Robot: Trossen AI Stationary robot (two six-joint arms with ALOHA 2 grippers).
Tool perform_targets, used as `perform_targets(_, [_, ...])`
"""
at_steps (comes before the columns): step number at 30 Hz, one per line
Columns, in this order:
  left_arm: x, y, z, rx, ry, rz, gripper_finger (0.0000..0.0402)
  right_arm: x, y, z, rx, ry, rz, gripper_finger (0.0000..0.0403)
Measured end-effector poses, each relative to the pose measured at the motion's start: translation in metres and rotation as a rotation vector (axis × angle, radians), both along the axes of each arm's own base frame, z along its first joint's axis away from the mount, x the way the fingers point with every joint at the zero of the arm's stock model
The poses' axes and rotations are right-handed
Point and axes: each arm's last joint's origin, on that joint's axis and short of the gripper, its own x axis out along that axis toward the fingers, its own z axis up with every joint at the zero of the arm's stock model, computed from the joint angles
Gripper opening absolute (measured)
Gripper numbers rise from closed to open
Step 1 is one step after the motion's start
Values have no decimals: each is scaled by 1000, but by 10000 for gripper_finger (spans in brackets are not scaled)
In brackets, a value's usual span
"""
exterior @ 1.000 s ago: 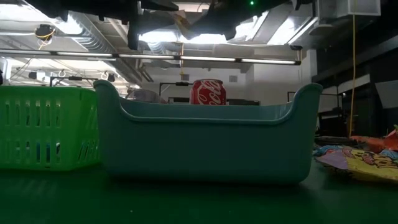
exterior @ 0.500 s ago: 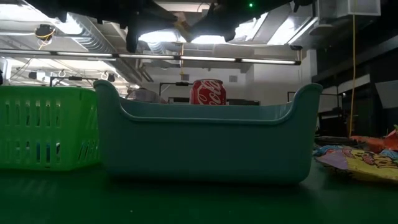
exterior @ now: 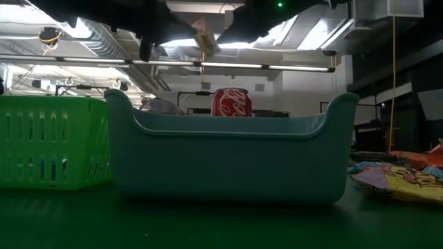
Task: Sort candy
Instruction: Put the yellow candy into the red bin
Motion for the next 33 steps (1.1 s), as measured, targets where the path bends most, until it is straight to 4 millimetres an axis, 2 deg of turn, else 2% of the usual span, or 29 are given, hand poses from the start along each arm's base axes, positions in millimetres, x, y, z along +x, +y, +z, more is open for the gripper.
perform_targets(5, [-3,14,-6,22,83,56,1,-21,-3,5,71,91,-64,137])
perform_targets(9, [-8,26,-19,5,223,108,1,-46,-4,7,171,196,-118,132])
perform_targets(13, [-16,33,-36,-19,414,138,1,-67,-6,1,271,303,-208,132])
perform_targets(17, [-23,38,-46,-39,528,172,1,-80,-7,-7,336,392,-296,131])
perform_targets(24, [-27,51,-45,-26,532,293,1,-91,-8,-16,365,494,-378,131])
perform_targets(33, [-35,70,-46,-31,548,411,1,-93,-6,-18,400,534,-351,131])
